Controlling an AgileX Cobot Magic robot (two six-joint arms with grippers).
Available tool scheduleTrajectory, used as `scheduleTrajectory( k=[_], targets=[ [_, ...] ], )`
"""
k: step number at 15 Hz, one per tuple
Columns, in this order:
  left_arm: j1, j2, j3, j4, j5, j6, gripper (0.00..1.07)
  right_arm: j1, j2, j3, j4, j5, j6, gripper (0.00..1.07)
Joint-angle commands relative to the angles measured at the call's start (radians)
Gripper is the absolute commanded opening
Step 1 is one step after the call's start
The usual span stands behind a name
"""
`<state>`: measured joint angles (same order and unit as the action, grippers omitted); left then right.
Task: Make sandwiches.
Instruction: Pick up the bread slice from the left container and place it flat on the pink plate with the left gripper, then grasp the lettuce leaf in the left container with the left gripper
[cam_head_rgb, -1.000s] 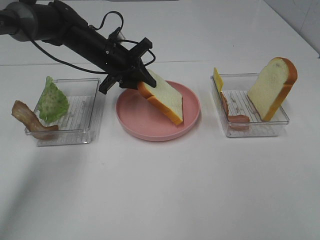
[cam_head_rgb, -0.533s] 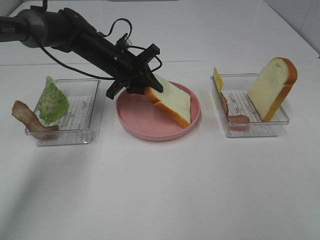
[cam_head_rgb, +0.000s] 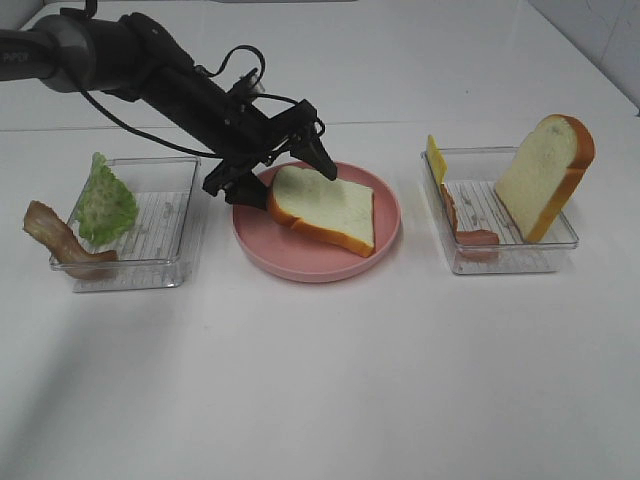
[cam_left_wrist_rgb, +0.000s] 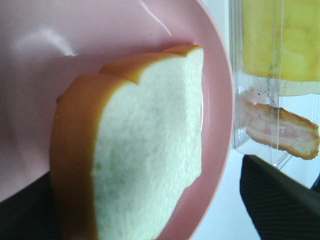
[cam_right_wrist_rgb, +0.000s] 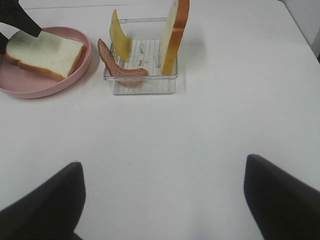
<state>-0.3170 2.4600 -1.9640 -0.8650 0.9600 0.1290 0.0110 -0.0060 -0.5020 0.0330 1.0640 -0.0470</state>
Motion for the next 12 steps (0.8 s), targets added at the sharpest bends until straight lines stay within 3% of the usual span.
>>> scheduleTrajectory(
  k=[1, 2, 9, 10, 12],
  targets=[
    [-0.008, -0.048, 0.000, 0.096, -0.005, 0.022, 0.86, -0.007, -0.012, 0.003, 0.000, -0.011, 0.002, 0.81],
    [-0.008, -0.067, 0.000, 0.146, -0.008, 0.017, 0.86, -0.007, -0.012, 0.003, 0.000, -0.011, 0.002, 0.81],
    [-0.004, -0.245, -0.002, 0.481, 0.021, -0.240, 0.86, -0.007, -0.012, 0.003, 0.000, -0.011, 0.002, 0.81],
    [-0.004, -0.299, -0.002, 0.656, 0.071, -0.330, 0.86, -0.007, -0.012, 0.003, 0.000, -0.011, 0.002, 0.81],
    [-0.004, -0.342, -0.002, 0.833, 0.175, -0.412, 0.86, -0.007, -0.012, 0.003, 0.000, -0.011, 0.002, 0.81]
  ],
)
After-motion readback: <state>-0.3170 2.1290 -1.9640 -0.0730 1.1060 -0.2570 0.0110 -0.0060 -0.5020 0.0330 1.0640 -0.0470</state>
